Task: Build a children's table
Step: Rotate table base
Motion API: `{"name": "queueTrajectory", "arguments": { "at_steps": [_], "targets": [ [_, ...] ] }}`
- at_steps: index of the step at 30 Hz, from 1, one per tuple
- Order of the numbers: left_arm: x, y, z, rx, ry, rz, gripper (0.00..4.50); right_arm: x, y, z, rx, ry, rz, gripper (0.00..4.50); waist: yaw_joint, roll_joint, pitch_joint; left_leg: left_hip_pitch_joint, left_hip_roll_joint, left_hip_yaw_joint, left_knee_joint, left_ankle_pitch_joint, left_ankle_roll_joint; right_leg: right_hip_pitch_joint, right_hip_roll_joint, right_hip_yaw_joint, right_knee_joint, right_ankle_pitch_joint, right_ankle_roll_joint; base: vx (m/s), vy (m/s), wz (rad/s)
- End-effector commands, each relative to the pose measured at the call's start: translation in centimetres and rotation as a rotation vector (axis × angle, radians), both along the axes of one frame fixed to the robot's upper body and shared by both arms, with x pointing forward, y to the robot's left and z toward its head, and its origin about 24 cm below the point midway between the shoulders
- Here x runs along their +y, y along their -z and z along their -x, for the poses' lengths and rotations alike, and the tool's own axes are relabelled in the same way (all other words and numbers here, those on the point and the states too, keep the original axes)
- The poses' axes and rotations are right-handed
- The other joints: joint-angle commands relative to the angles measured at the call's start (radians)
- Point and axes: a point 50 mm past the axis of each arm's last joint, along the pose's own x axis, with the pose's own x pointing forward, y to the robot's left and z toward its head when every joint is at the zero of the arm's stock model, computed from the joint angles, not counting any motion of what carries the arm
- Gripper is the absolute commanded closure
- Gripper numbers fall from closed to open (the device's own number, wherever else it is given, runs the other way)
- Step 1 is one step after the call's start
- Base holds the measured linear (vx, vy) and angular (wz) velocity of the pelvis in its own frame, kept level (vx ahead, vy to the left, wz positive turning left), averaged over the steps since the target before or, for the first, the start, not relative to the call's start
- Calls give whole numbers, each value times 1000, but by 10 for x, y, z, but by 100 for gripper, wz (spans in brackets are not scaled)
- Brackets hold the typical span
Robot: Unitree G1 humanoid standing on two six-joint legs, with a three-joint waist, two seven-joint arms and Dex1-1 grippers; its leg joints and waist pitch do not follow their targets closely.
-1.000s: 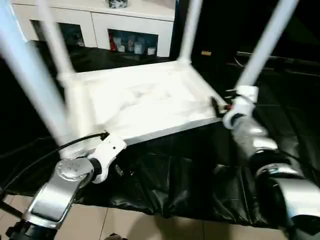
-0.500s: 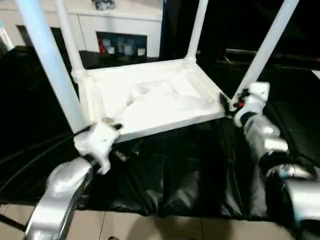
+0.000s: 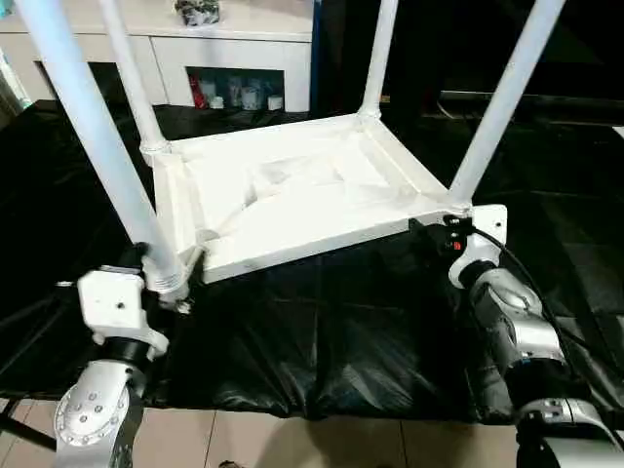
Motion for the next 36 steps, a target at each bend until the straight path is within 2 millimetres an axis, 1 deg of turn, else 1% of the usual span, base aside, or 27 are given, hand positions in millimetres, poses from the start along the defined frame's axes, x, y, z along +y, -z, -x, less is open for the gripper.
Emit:
{"name": "queueTrajectory", "arguments": {
  "at_steps": [1, 2, 5, 6, 7, 8, 9, 10, 12, 13, 14, 15, 16, 18, 19, 21, 22, 24, 25, 27, 28, 29, 31, 32, 33, 35, 36],
  "targets": [
    [6, 0, -8, -5, -48, -9, 3, 6, -4, -2, 0, -23, 9, 77, 0, -1, -59, 23, 11, -11, -72, -394, -10, 16, -25, 24, -106, -384, -110, 0, 0, 0],
    [9, -1, -12, -9, -62, -12, 3, 8, -4, -2, 5, -27, 12, 77, 2, 7, -60, 25, 12, -14, -73, -394, -16, 15, -25, 24, -106, -379, -108, 0, 0, 0],
    [14, -2, -20, -8, -107, -9, 3, 9, -3, -2, 26, -15, 28, 77, 3, 7, -63, 23, 13, -15, -74, -377, -21, 18, -24, 25, -99, -318, -122, 0, 0, 0],
    [16, -2, -21, -10, -117, 0, 3, 9, -2, -2, 31, -9, 34, 77, 4, 11, -64, 22, 12, -15, -74, -370, -23, 20, -24, 24, -96, -302, -127, 0, 0, 0],
    [16, -2, -23, -9, -118, 13, 3, 9, -2, -1, 35, -2, 35, 77, 3, 4, -65, 23, 13, -13, -73, -362, -22, 20, -23, 25, -97, -286, -131, 0, 0, 0],
    [16, -2, -25, -11, -113, 22, 3, 9, -2, -1, 38, 2, 32, 77, 5, 4, -68, 20, 13, -12, -72, -331, -15, 24, -24, 26, -90, -238, -146, 0, 0, 0],
    [15, -3, -31, -22, -92, 30, 3, 9, -1, -1, 45, 7, 24, 77, 5, -1, -68, 20, 12, -10, -71, -325, -11, 24, -24, 26, -91, -232, -148, 0, 0, 0],
    [14, -4, -34, -27, -75, 38, 3, 9, -1, 0, 50, 6, 22, 77, 8, -2, -71, 24, 12, -8, -68, -309, -4, 22, -24, 28, -89, -214, -155, 0, 0, 0],
    [12, -6, -42, -36, -18, 63, 3, 12, 2, 0, 66, -14, 36, 77, 11, 2, -71, 21, 12, -8, -69, -290, 0, 25, -26, 27, -87, -201, -161, 0, 0, 0],
    [11, -7, -45, -38, 3, 71, 3, 13, 3, 0, 72, -21, 44, 77, 11, 0, -73, 21, 11, -8, -67, -278, 0, 27, -27, 28, -85, -189, -164, 0, 0, 0],
    [9, -7, -49, -39, 62, 73, 3, 14, 4, -1, 82, -31, 44, 77, 13, 2, -76, 19, 10, -8, -66, -236, 6, 31, -28, 27, -79, -138, -178, 0, 0, 0],
    [6, -7, -52, -30, 133, 68, 3, 15, 6, -2, 98, -38, 47, 77, 13, 2, -75, 19, 11, -7, -66, -227, 8, 31, -27, 27, -77, -124, -182, 0, 0, 0],
    [4, -6, -53, -16, 180, 63, 3, 15, 8, -3, 112, -39, 55, 77, 11, 6, -76, 20, 10, -7, -65, -219, 10, 31, -26, 26, -75, -107, -194, 0, 0, 0],
    [-1, -6, -52, 20, 307, 80, 3, 15, 12, -4, 143, -42, 92, 77, 10, 6, -77, 18, 11, -6, -65, -206, 8, 35, -28, 26, -69, -82, -212, 0, 0, 0],
    [-2, -5, -52, 31, 343, 83, 3, 16, 13, -5, 150, -44, 100, 77, 12, 11, -77, 23, 11, -4, -64, -207, 7, 34, -29, 26, -69, -75, -224, 0, 0, 0],
    [-7, -2, -45, 104, 532, 101, 3, 16, 17, -7, 175, -27, 111, 77, 12, 12, -76, 27, 10, -2, -64, -224, 0, 30, -29, 26, -69, -94, -237, 0, 0, 0],
    [-7, -2, -45, 104, 532, 101, 3, 16, 17, -7, 175, -27, 111, 77, 13, 13, -73, 29, 13, -1, -67, -245, -2, 28, -27, 27, -71, -112, -236, 0, 0, 0],
    [-12, -2, -41, 138, 631, 115, 3, 18, 17, -9, 180, -25, 105, 77, 17, 10, -73, 32, 14, 0, -67, -259, -10, 29, -29, 28, -71, -121, -233, 0, 0, 0],
    [-16, -3, -39, 158, 715, 121, 3, 23, 18, -10, 181, -41, 99, 77, 19, 16, -73, 33, 14, -1, -69, -261, -15, 29, -29, 28, -69, -123, -231, 0, 0, 0],
    [-21, -5, -37, 172, 791, 131, 3, 28, 18, -12, 178, -63, 100, 77, 17, 10, -72, 33, 13, 0, -70, -281, -20, 27, -28, 28, -71, -146, -228, 0, 0, 0],
    [-21, -5, -37, 172, 791, 131, 3, 28, 18, -12, 178, -63, 100, 77, 17, 12, -71, 33, 14, -1, -71, -285, -22, 27, -29, 28, -71, -149, -228, 0, 0, 0],
    [-29, -7, -34, 171, 874, 155, 3, 34, 19, -12, 182, -85, 101, 77, 16, 7, -70, 29, 14, -1, -72, -279, -27, 33, -31, 29, -71, -149, -222, 0, 0, 0],
    [-36, -9, -29, 177, 965, 182, 3, 39, 20, -14, 186, -102, 102, 77, 12, 3, -71, 27, 13, -2, -71, -271, -25, 34, -33, 29, -68, -160, -226, 0, 0, 0],
    [-39, -10, -27, 185, 997, 195, 3, 41, 20, -14, 186, -106, 103, 77, 11, 3, -69, 26, 13, -1, -73, -273, -24, 34, -33, 29, -71, -170, -224, 0, 0, 0],
    [-44, -9, -25, 198, 1043, 205, 3, 45, 21, -14, 188, -120, 101, 77, 6, -7, -69, 26, 14, 0, -72, -275, -23, 33, -31, 30, -72, -181, -220, 0, 0, 0],
    [-57, -9, -19, 215, 1139, 232, 3, 57, 21, -14, 187, -166, 98, 77, 3, -6, -67, 24, 15, -1, -73, -274, -22, 33, -34, 31, -72, -210, -210, 0, 0, 0],
    [-63, -10, -17, 219, 1178, 248, 3, 63, 21, -13, 187, -190, 97, 77, 1, -9, -67, 23, 15, -2, -74, -275, -24, 34, -33, 31, -73, -212, -207, 0, 0, 0]
  ]
}}
